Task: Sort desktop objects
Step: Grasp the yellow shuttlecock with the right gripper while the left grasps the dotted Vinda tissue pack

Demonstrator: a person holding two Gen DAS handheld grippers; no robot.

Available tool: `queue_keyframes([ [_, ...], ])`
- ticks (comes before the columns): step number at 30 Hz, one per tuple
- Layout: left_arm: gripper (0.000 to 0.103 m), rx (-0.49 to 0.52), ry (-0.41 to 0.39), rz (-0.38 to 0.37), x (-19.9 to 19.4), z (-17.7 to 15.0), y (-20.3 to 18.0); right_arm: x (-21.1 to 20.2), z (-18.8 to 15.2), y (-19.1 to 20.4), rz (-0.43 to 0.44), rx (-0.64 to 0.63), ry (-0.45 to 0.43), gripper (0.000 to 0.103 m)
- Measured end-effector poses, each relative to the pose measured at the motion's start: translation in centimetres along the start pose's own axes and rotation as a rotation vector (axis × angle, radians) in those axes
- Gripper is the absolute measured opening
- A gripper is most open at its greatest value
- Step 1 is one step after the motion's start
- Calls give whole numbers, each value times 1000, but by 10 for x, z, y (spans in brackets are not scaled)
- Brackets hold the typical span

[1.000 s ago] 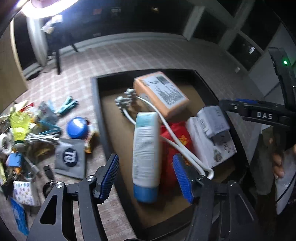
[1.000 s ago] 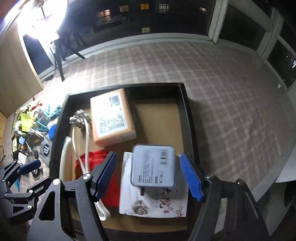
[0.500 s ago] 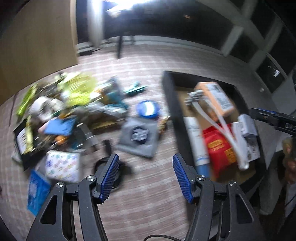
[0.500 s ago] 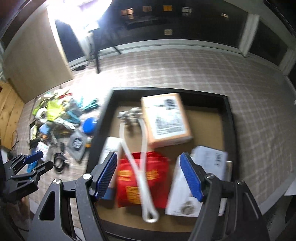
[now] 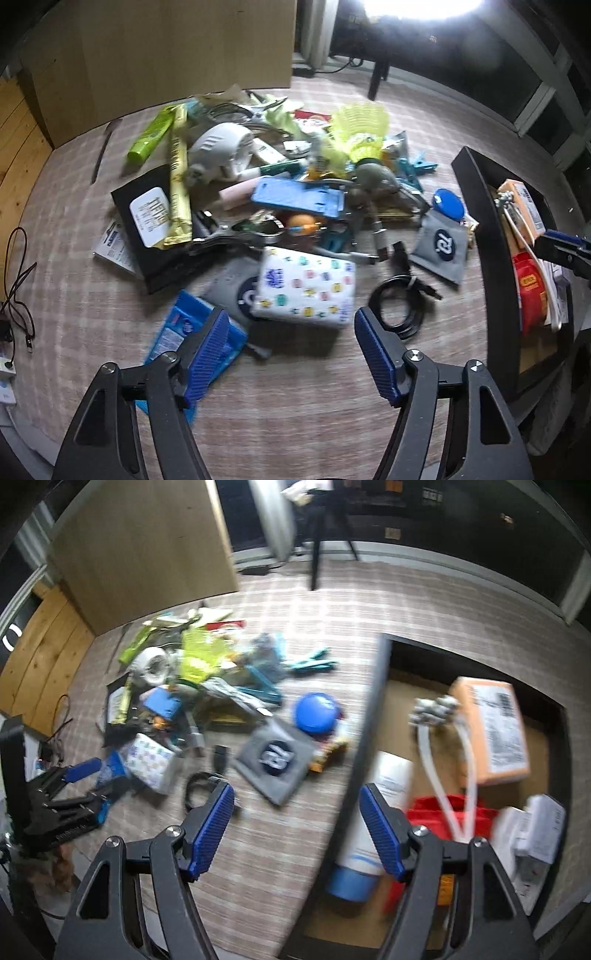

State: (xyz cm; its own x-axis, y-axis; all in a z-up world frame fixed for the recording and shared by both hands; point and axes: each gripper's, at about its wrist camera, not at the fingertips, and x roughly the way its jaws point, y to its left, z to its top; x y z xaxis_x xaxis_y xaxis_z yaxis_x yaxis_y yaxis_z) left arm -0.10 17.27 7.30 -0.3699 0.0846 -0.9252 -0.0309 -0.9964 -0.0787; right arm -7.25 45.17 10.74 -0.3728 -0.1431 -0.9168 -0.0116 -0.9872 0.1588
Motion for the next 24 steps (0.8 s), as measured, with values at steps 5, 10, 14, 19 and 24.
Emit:
queue_keyframes([
  [5,72,25,12,0,12,2,2,17,23,27,49,19,7,69],
  [10,72,61,19,-5,22,8,-3,43,54,52,44,36,27,69],
  [14,73,81,23,-15,27,13,-7,64,72,70,23,23,48,69],
  [19,74,104,53,-22,38,15,-10,87,88,87,6,-3,84,69],
  [24,75,139,73,-11,48,17,-18,104,100,90,-5,4,106,69],
])
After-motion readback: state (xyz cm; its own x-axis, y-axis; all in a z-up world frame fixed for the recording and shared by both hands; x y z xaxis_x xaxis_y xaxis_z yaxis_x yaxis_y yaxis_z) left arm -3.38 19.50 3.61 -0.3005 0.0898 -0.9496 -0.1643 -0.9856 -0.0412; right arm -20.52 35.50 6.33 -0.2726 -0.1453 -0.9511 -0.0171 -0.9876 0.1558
